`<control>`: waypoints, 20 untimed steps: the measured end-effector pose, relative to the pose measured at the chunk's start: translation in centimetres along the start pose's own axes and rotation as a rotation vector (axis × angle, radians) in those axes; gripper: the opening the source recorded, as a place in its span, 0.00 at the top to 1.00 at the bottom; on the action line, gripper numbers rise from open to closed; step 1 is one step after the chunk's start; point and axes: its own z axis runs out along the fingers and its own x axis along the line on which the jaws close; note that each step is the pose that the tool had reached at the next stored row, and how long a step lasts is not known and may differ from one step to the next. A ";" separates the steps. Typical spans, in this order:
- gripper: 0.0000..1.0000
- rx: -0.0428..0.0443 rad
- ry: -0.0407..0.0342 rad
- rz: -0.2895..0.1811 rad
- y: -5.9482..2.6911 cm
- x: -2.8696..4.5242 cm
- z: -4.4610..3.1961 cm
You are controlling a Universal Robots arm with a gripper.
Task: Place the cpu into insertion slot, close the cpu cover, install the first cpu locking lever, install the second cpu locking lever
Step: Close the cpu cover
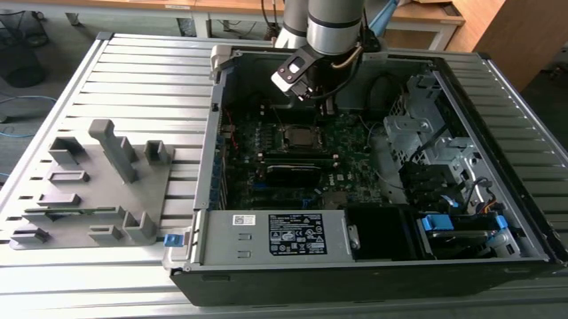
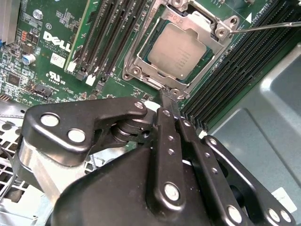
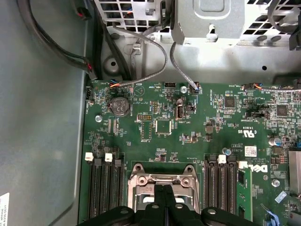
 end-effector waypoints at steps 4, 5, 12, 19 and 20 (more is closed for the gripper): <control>0.89 0.0000 0.0002 0.000 -0.21 0.00 0.05; 0.89 0.0001 0.0000 0.000 -0.40 0.00 0.06; 0.89 0.0001 -0.0019 0.000 -1.12 0.00 0.13; 0.89 0.0003 0.0032 -0.060 -1.13 0.00 0.21; 0.89 0.0004 0.0046 -0.076 -1.14 0.00 0.23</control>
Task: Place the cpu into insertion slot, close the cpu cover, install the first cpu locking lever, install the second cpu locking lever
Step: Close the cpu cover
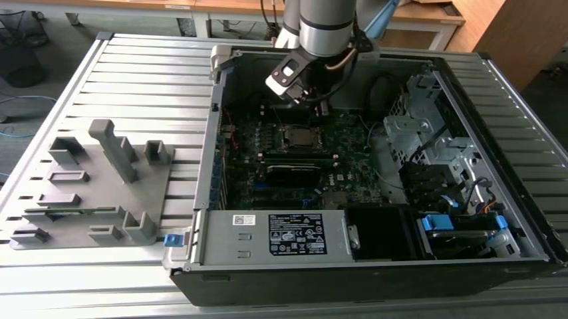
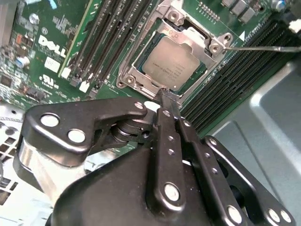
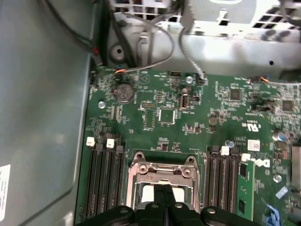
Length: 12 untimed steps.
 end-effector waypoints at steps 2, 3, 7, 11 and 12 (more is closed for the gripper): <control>0.89 0.0001 0.0029 -0.032 -0.01 0.00 0.05; 0.89 0.0002 0.0041 -0.047 -0.01 0.00 0.07; 0.89 0.0003 0.0086 -0.102 -0.01 0.00 0.15; 0.89 0.0007 0.0129 -0.163 -0.02 0.00 0.21; 0.89 0.0008 0.0139 -0.178 -0.02 0.00 0.22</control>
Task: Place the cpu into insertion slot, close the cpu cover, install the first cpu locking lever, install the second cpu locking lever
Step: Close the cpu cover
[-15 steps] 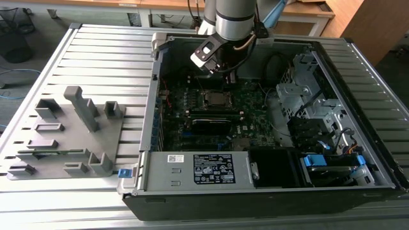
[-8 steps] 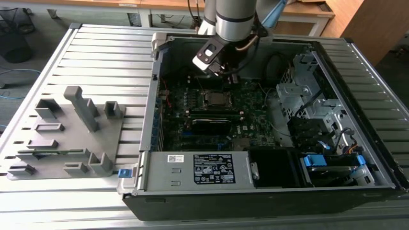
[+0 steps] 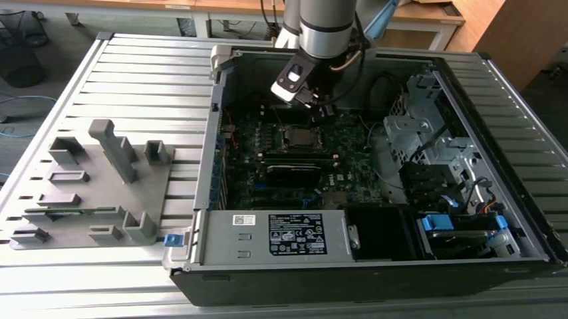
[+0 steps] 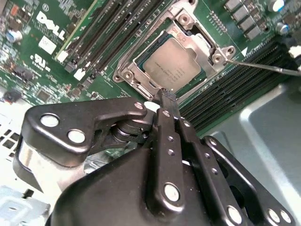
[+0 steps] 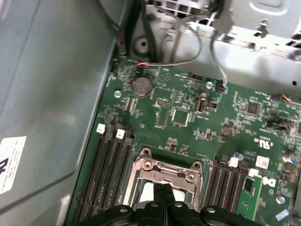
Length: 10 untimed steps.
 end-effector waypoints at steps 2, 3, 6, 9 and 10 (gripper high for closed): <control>0.89 0.0002 0.0013 -0.025 0.00 0.00 0.02; 0.89 0.0003 0.0014 -0.030 0.00 0.00 0.02; 0.89 0.0004 0.0014 -0.031 0.00 0.00 0.02; 0.89 0.0004 0.0014 -0.031 0.00 0.00 0.02; 0.89 0.0004 0.0014 -0.032 0.00 0.00 0.02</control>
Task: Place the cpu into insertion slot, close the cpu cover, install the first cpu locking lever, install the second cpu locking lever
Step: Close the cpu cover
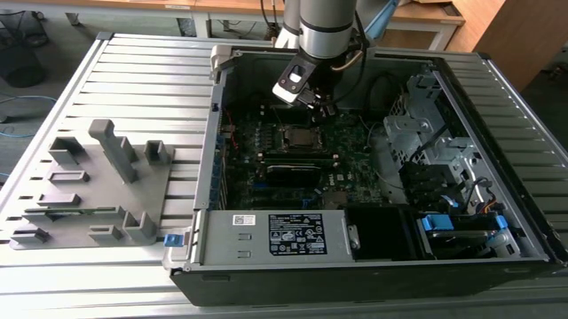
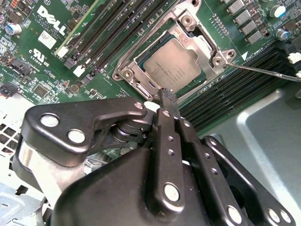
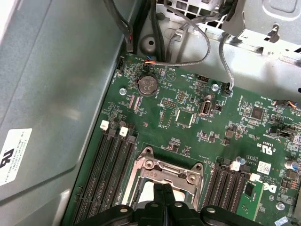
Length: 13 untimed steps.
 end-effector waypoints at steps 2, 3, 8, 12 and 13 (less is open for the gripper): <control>0.89 0.0000 0.0003 -0.003 0.00 0.00 0.00; 0.89 -0.0001 0.0006 -0.006 0.00 0.00 0.00; 0.89 0.0000 0.0009 -0.009 0.00 0.00 0.00; 0.89 0.0000 0.0009 -0.009 0.00 0.00 0.00; 0.89 0.0000 0.0009 -0.009 0.00 0.00 0.00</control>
